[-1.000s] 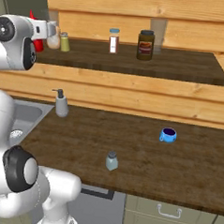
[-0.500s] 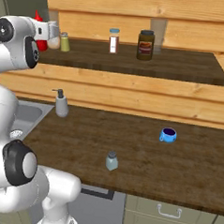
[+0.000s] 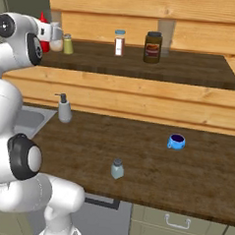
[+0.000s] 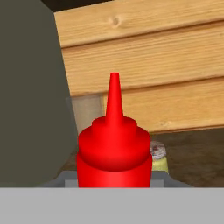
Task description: Put the shaker and condiment bottle from the counter next to their counterparts in the cabinet.
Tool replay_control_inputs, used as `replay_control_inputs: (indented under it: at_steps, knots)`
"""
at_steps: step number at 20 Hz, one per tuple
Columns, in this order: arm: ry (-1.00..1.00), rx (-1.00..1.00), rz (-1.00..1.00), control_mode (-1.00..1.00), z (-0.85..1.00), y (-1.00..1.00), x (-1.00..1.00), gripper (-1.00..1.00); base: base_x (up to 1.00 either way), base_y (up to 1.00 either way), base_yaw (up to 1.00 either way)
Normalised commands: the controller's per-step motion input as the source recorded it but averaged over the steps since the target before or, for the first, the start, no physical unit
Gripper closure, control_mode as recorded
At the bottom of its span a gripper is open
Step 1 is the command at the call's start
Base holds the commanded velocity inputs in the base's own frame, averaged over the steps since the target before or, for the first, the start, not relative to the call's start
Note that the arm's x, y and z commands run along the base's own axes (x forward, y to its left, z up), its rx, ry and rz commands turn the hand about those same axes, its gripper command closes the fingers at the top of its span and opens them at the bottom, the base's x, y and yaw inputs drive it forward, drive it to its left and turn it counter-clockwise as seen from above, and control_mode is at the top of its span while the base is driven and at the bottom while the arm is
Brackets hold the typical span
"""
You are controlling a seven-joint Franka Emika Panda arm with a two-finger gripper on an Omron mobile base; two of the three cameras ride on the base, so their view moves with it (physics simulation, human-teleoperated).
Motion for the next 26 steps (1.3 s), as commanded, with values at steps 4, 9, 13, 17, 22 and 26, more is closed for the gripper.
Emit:
replay_control_inputs:
  at_steps: [4,9,13,17,22,26]
  knots:
    - [0.09,0.08,0.0,-1.0,0.0,0.02,0.29,1.0,0.0,0.0,0.0]
    - [0.03,0.01,0.0,-1.0,-0.09,0.04,0.2,1.0,0.0,0.0,0.0]
    - [0.0,0.0,0.0,-1.0,-0.23,0.18,0.01,1.0,0.0,0.0,0.0]
    - [-0.01,0.0,0.0,-1.0,-0.15,0.2,0.0,1.0,0.0,0.0,0.0]
    - [0.0,0.0,0.0,-1.0,-0.06,0.02,0.17,1.0,0.0,0.0,0.0]
    - [0.0,0.0,0.0,-1.0,-0.01,0.0,0.32,1.0,0.0,0.0,0.0]
